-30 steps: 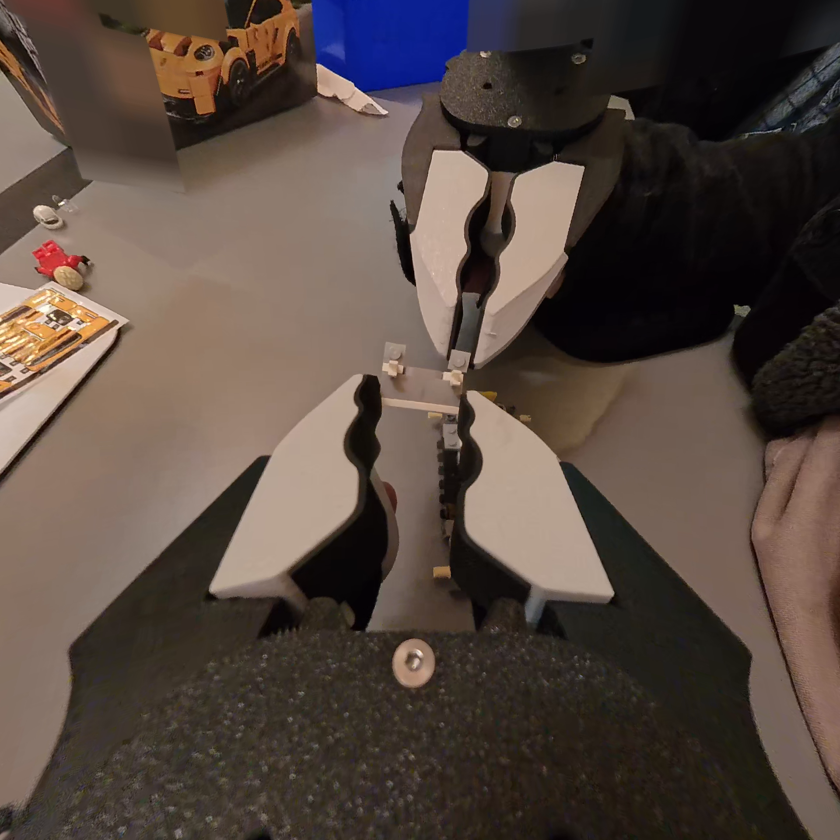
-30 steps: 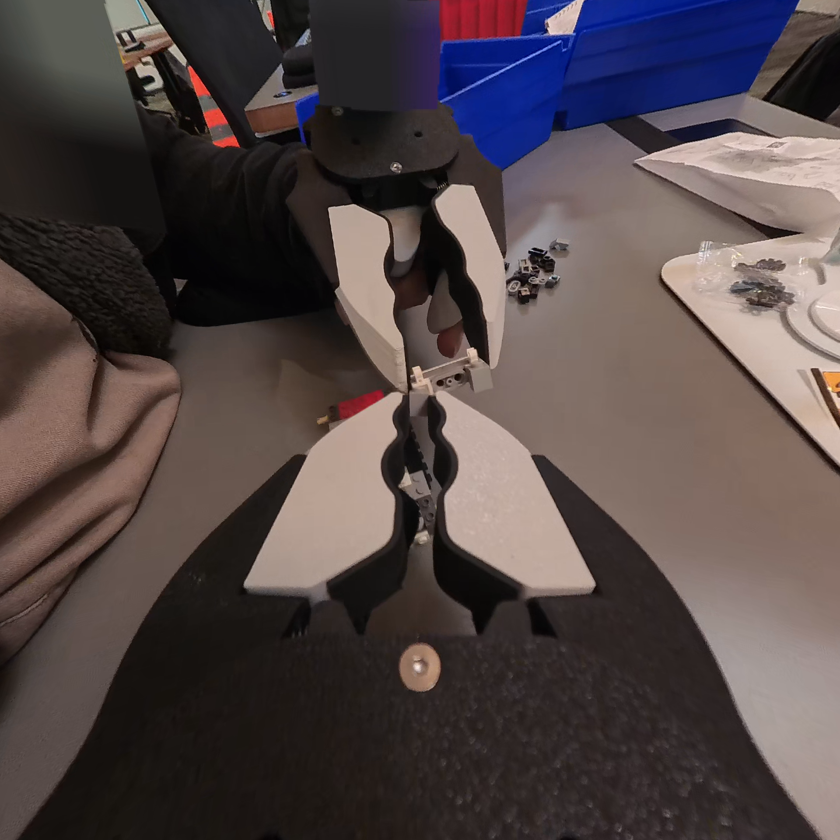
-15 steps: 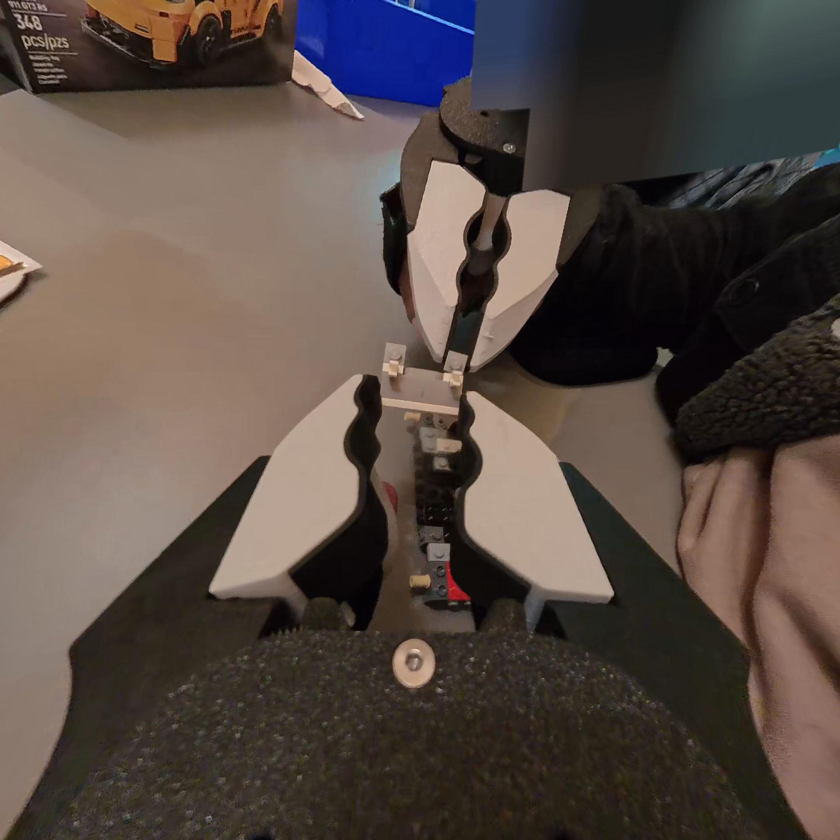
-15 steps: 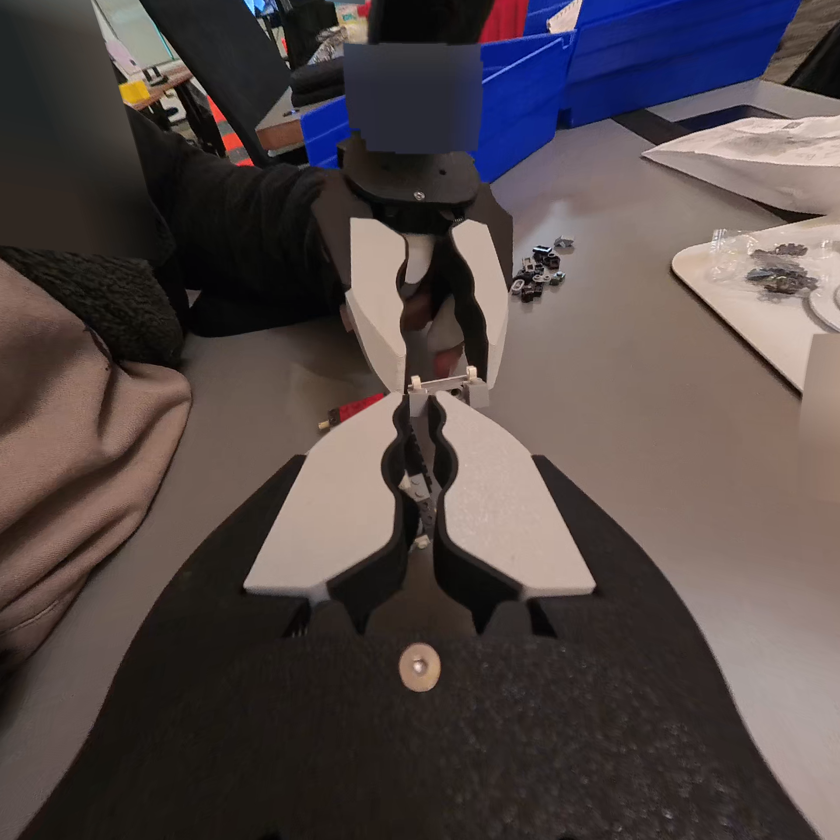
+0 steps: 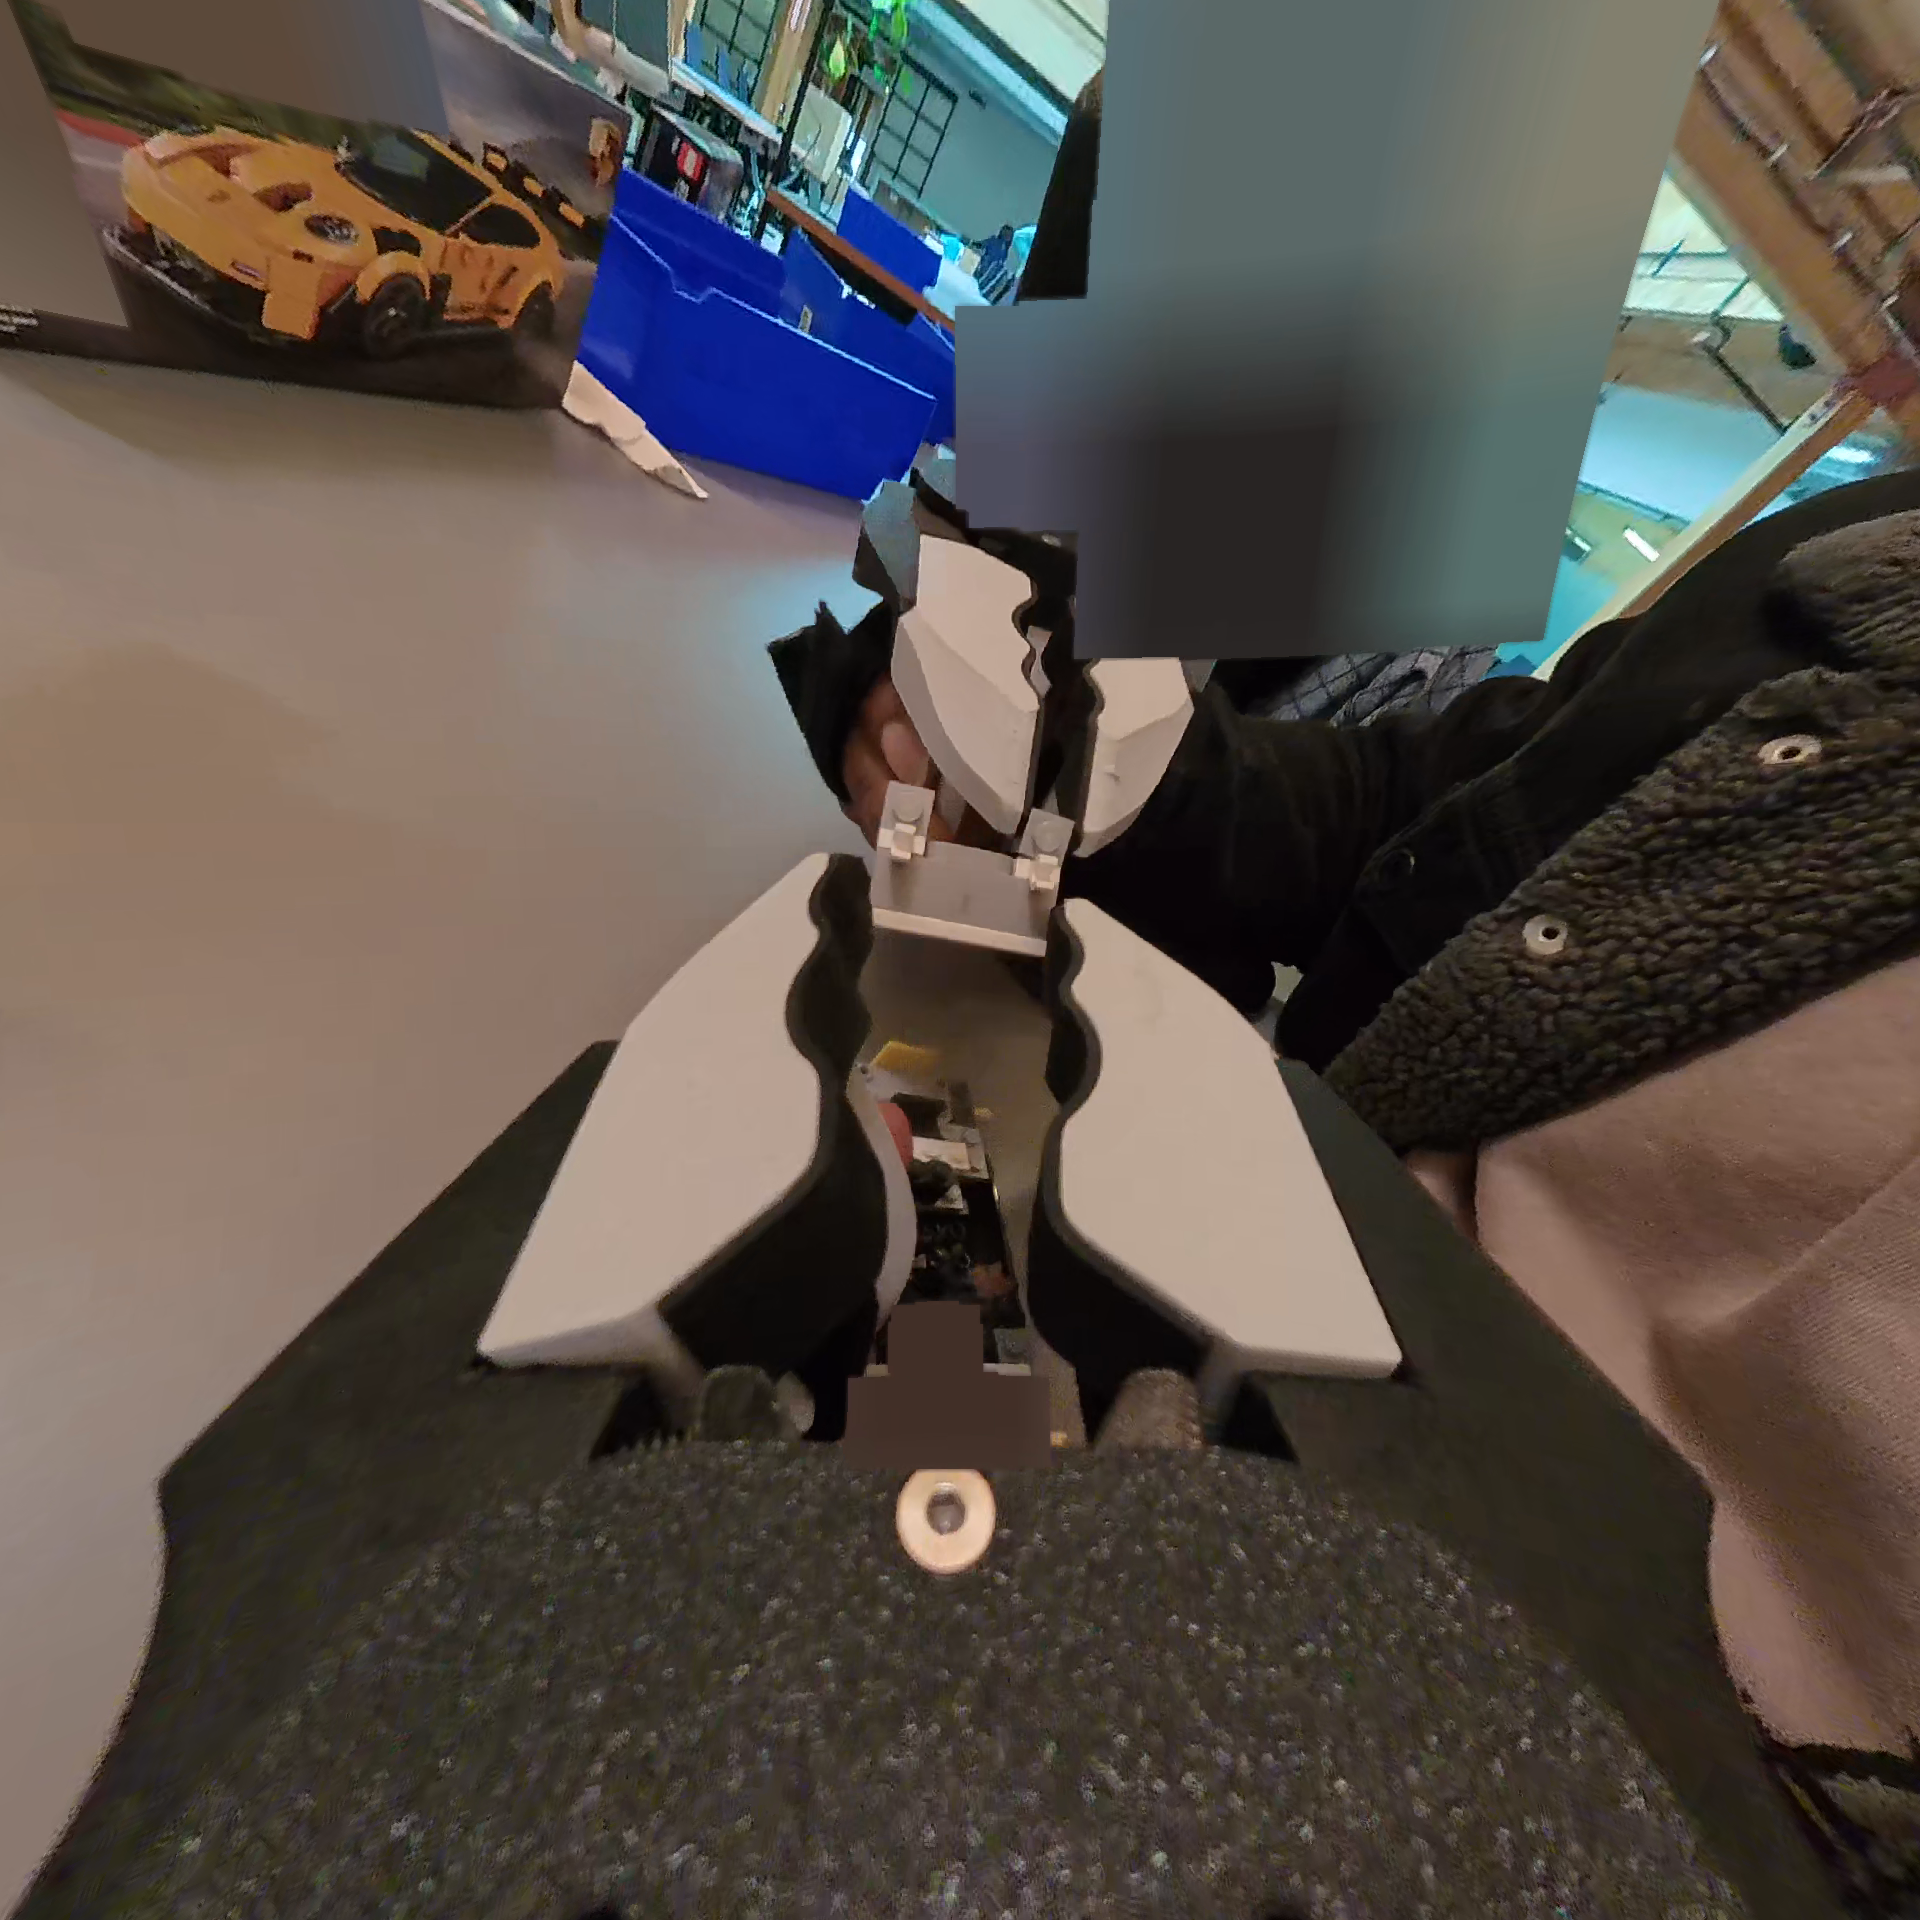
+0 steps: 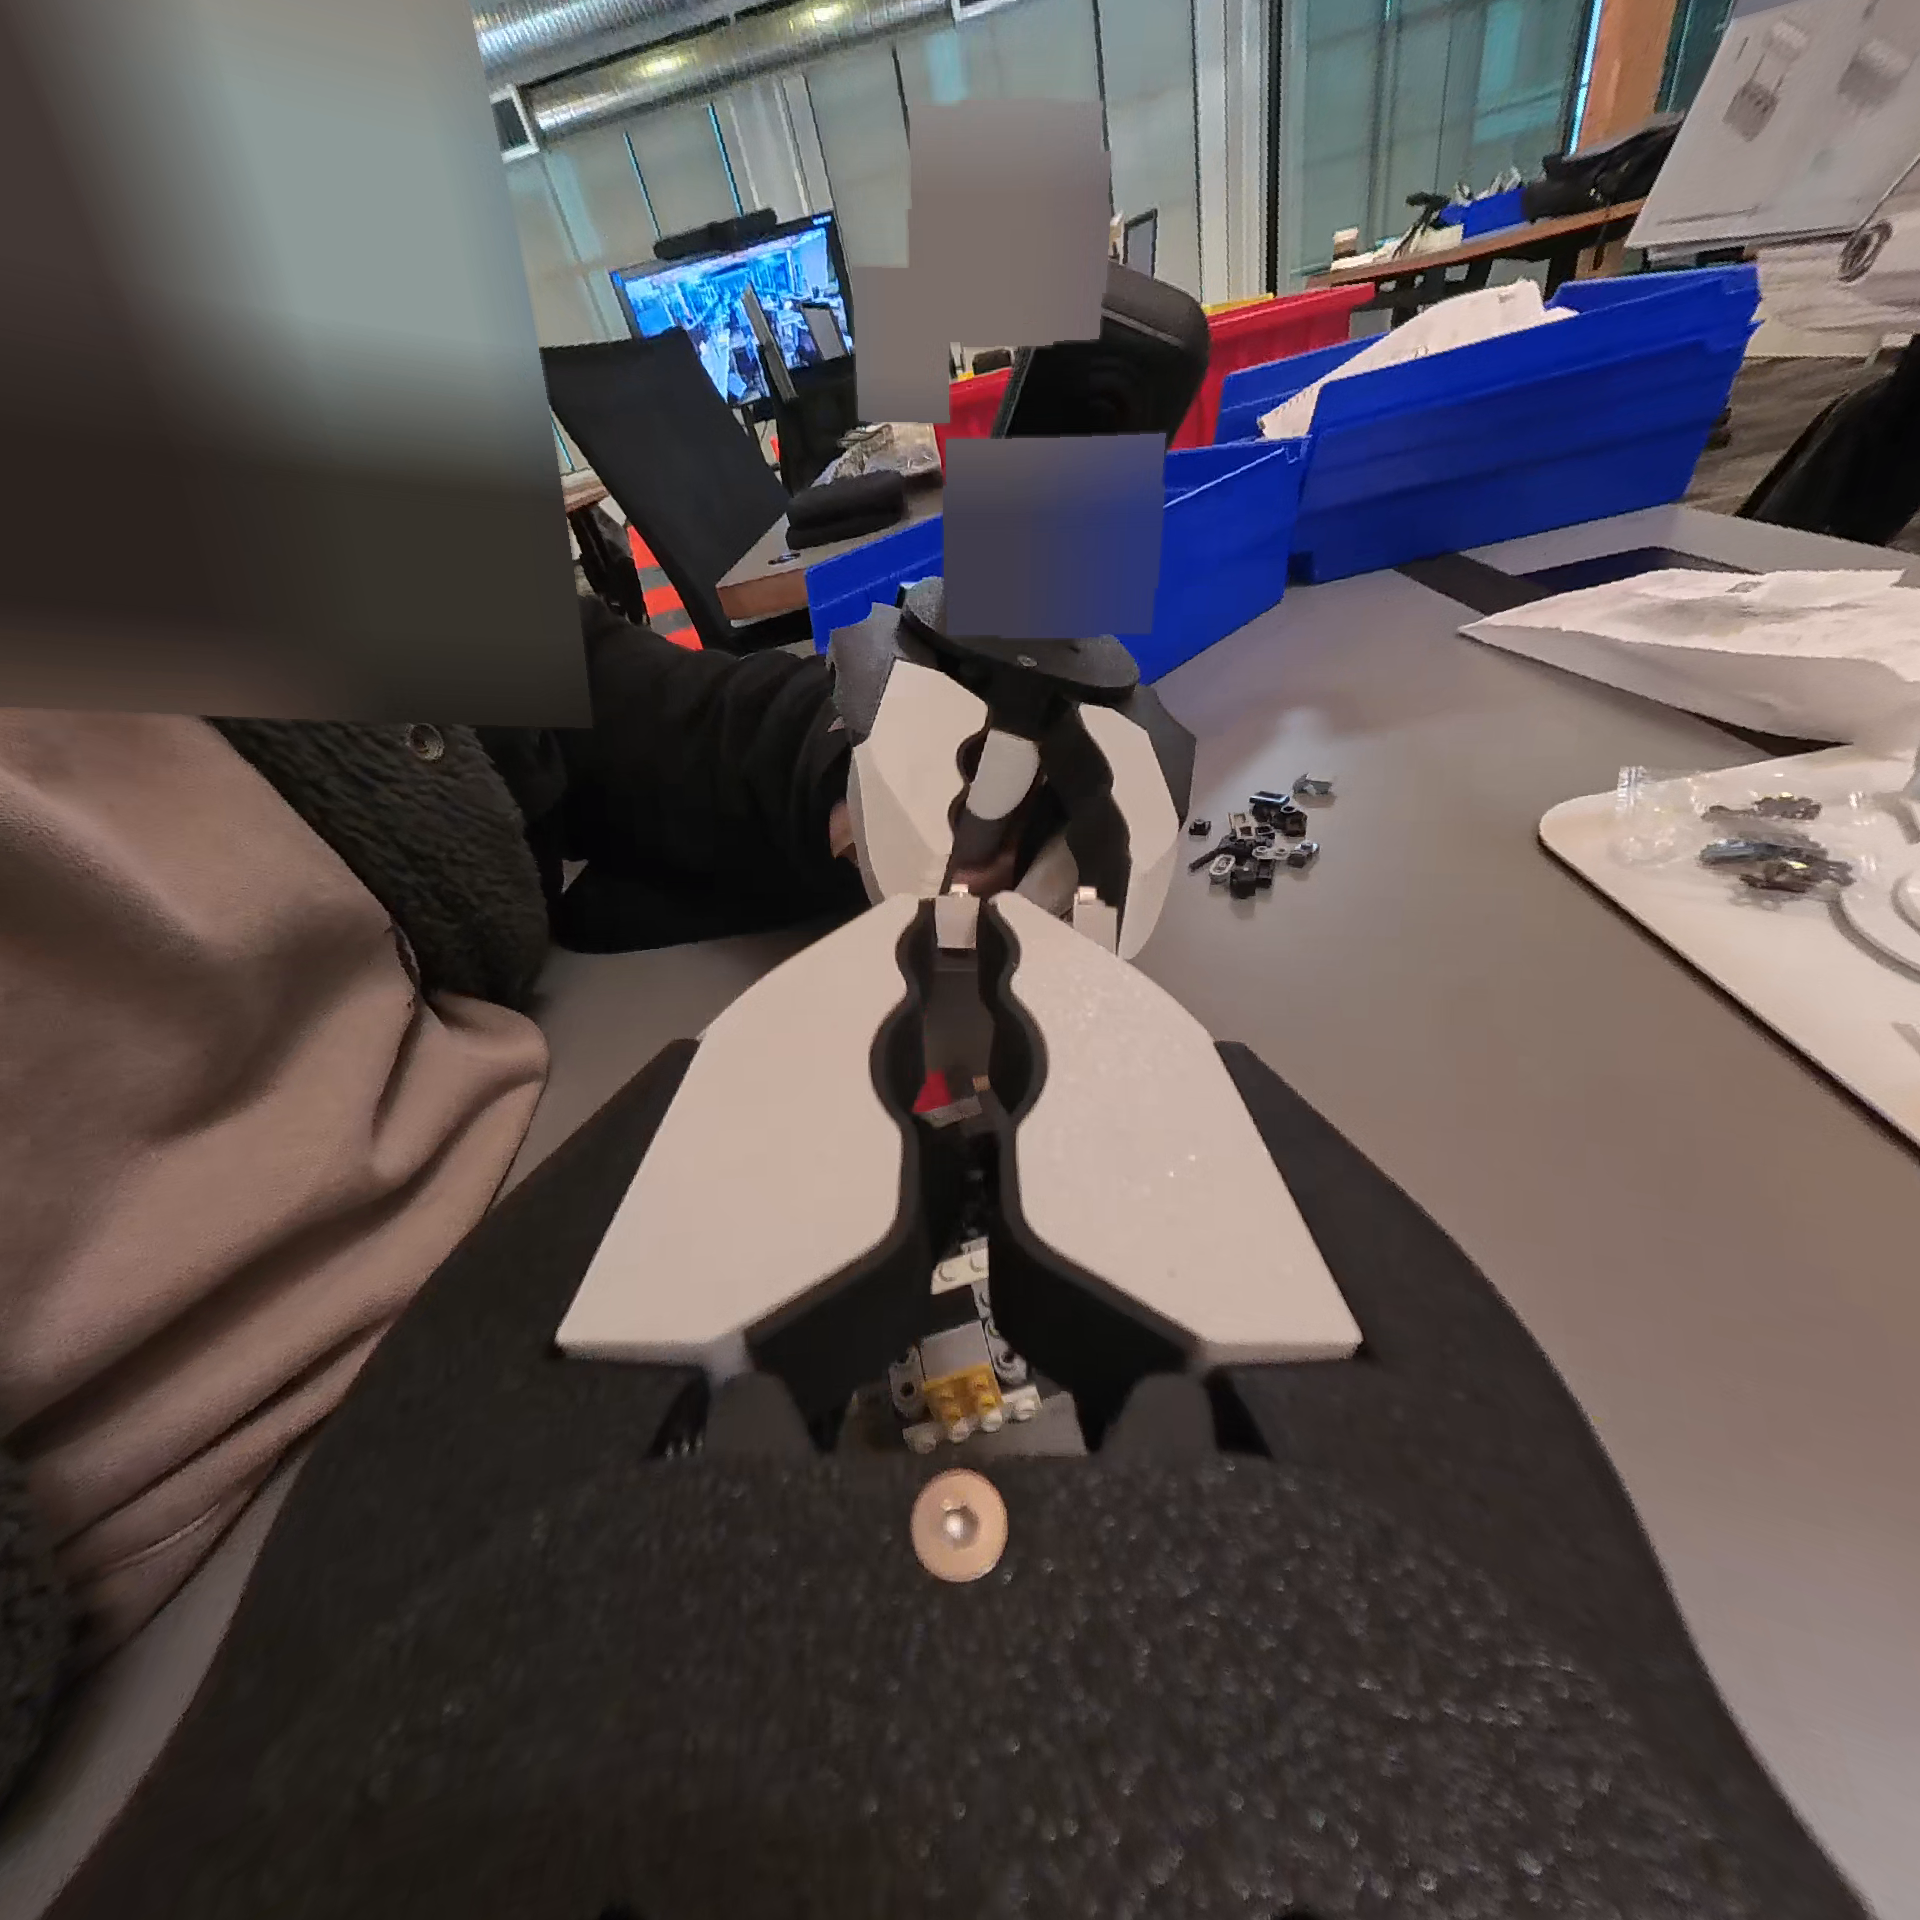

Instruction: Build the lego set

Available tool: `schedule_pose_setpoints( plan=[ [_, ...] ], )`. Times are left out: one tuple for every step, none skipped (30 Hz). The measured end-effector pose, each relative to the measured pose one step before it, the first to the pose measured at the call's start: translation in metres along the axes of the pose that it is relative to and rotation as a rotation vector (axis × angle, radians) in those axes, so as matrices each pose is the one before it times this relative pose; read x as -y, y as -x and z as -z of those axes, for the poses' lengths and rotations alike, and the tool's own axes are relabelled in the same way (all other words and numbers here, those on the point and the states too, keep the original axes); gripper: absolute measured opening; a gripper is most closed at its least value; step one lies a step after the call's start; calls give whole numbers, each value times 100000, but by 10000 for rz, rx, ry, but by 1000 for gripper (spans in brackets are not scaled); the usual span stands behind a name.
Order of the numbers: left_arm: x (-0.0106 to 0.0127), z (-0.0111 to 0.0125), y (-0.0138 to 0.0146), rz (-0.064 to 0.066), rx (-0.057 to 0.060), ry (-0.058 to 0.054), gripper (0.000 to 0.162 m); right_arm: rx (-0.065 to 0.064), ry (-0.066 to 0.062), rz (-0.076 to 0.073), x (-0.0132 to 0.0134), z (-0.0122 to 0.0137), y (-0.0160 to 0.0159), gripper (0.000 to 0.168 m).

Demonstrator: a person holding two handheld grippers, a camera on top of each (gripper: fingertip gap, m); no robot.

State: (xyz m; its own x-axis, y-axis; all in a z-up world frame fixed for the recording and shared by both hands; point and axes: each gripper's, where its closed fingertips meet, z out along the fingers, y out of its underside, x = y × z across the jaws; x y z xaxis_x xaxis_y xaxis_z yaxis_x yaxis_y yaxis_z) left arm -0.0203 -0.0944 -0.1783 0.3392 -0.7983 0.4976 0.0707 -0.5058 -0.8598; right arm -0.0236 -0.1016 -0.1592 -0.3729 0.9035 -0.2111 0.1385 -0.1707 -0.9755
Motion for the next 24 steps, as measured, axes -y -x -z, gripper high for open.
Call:
schedule_pose_setpoints(
  plan=[
    [116, 3, -119, 28, -76, -87, 32, 51, -42, -5, 110, 6, 86, 7],
    [145, -13, -198, 66, -138, -113, 32, 104, -126, -81, 174, 7, 126, 7],
    [137, -28, -186, 58, -128, -108, 32, 119, -144, -133, 182, 5, 127, 7],
    [68, -15, -100, -7, -51, -54, 32, 64, -54, -66, 74, 0, 69, 7],
    [88, 7, -57, -44, 0, -58, 32, 9, -50, -18, 75, 0, 21, 7],
    [147, 21, -103, -21, -34, -88, 32, 49, -128, -96, 164, -12, 55, 7],
    [160, 7, -132, 6, -54, -80, 32, 83, -162, -124, 197, -27, 96, 7],
    [72, 15, -32, -38, 21, -24, 32, -3, -47, -2, 68, -29, 13, 7],
    [-37, 14, 37, -55, 52, 34, 32, -51, 87, 82, -86, -7, -37, 7],
    [-16, -8, -5, 16, -9, 12, 32, 2, 51, 12, -34, -8, 27, 7],
    [-50, -25, -14, 21, -20, 17, 32, 34, 66, -39, -44, 14, 33, 7],
    [-120, -21, 45, -11, 27, 70, 32, -10, 147, 16, -171, 8, -21, 7],
    [-88, -22, 34, -16, 24, 49, 32, -27, 145, 45, -141, 4, -2, 7],
    [-53, -12, 11, 1, 2, 28, 32, -4, 91, 3, -65, 1, 31, 7],
    [-88, -17, 72, -22, 47, 60, 32, -35, 153, 3, -156, 0, -35, 7],
    [-83, -11, 72, -12, 41, 45, 32, -49, 119, 29, -140, 3, -42, 7],
    [-45, -11, 8, 5, 12, 26, 32, -24, 77, 12, -54, 1, 1, 7],
    [-76, -13, 63, -22, 49, 64, 32, -58, 144, 25, -113, -1, -26, 7],
    [-83, 4, 72, -37, 67, 76, 32, -68, 148, 81, -144, -5, -44, 7],
    [-91, -18, 26, -30, 33, 58, 32, -22, 103, 59, -106, -4, 22, 7],
    [-71, -23, 63, 15, 43, 50, 32, -75, 85, 102, -95, -10, -23, 7],
    [-97, -16, 100, 6, 53, 51, 32, -96, 113, 103, -150, -14, -76, 7],
    [-59, -4, 54, 17, 16, 13, 32, -55, 43, 77, -58, -34, -23, 7],
    [-13, -2, 68, 23, 32, 2, 32, -47, 17, 37, -36, -18, -47, 7]
  ],
)
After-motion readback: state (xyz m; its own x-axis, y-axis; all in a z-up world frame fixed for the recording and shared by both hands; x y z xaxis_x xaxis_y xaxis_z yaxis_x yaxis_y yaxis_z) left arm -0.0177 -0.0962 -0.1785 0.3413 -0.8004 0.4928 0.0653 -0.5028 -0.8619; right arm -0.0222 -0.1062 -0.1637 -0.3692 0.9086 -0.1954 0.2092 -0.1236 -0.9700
